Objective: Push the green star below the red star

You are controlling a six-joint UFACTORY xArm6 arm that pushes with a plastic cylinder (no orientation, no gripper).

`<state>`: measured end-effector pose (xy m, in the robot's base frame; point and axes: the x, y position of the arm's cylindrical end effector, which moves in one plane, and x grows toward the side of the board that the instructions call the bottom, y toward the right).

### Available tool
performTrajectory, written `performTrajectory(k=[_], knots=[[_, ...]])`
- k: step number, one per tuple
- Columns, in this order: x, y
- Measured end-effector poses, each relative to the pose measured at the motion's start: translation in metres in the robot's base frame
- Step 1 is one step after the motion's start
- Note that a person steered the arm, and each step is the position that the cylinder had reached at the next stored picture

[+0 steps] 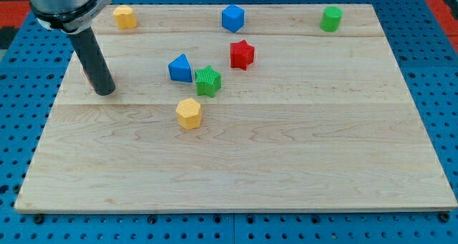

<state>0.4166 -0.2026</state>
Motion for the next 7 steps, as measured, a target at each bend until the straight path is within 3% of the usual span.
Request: performTrajectory(k=[5, 7], knots=[[0.0, 0.067], [-0.021, 0.189]])
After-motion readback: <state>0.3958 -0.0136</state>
